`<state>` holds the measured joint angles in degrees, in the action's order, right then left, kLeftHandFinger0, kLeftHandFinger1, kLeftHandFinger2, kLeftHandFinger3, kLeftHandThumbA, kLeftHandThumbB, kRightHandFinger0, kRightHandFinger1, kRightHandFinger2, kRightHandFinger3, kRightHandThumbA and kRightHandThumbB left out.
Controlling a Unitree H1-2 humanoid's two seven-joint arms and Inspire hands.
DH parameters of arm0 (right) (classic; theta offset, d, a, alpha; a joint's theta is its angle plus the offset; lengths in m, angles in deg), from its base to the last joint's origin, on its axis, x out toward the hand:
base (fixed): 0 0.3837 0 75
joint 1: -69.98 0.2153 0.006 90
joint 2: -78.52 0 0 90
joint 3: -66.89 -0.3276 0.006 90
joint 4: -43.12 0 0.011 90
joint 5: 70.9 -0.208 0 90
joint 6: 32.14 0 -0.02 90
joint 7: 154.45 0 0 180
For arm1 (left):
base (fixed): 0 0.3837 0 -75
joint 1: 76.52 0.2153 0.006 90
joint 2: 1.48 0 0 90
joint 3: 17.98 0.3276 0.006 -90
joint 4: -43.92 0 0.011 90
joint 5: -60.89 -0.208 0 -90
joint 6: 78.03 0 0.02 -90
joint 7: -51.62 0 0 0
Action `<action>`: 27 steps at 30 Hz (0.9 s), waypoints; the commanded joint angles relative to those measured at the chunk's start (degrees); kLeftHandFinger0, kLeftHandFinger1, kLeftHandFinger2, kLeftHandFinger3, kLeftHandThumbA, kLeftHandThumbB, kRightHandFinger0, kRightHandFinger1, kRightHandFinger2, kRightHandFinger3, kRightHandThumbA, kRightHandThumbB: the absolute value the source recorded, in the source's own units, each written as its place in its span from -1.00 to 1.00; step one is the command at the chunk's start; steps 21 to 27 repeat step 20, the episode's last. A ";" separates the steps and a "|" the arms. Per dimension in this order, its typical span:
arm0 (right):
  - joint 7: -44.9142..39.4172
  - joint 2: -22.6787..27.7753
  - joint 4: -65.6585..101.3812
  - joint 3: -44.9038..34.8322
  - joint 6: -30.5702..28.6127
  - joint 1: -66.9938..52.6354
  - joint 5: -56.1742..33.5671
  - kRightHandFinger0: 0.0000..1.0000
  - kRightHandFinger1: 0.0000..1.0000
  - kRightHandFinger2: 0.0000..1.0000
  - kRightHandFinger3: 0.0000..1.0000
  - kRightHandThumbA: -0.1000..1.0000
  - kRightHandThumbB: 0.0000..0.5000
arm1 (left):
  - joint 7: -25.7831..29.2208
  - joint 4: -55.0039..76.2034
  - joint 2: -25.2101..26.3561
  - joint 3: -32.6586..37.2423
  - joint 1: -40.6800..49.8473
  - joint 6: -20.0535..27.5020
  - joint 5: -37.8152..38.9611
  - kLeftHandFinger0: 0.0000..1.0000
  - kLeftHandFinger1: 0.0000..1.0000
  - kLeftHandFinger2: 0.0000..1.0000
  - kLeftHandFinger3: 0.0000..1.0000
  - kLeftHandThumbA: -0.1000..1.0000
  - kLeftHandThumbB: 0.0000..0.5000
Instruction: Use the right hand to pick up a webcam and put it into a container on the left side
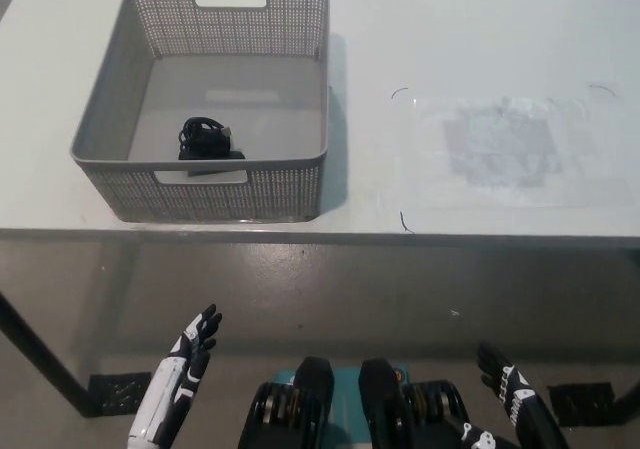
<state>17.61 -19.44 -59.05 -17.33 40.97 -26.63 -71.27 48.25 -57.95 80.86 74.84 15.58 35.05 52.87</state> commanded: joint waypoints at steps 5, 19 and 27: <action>-1.30 0.71 0.44 0.01 -2.67 1.81 -0.28 1.00 1.00 1.00 1.00 1.00 0.50 | 0.54 2.02 -0.78 0.00 0.24 -4.94 -0.67 1.00 1.00 1.00 1.00 1.00 -0.09; -1.11 1.62 0.53 -0.11 -1.41 2.75 0.32 1.00 1.00 1.00 1.00 1.00 0.51 | 0.59 2.17 -0.96 0.12 -0.38 -5.56 -0.56 1.00 1.00 1.00 1.00 1.00 -0.16; -1.12 1.64 0.58 -0.06 -1.32 2.74 0.36 1.00 1.00 1.00 1.00 1.00 0.50 | 0.66 2.08 -0.96 0.10 -0.42 -5.50 -0.60 1.00 1.00 1.00 1.00 1.00 -0.16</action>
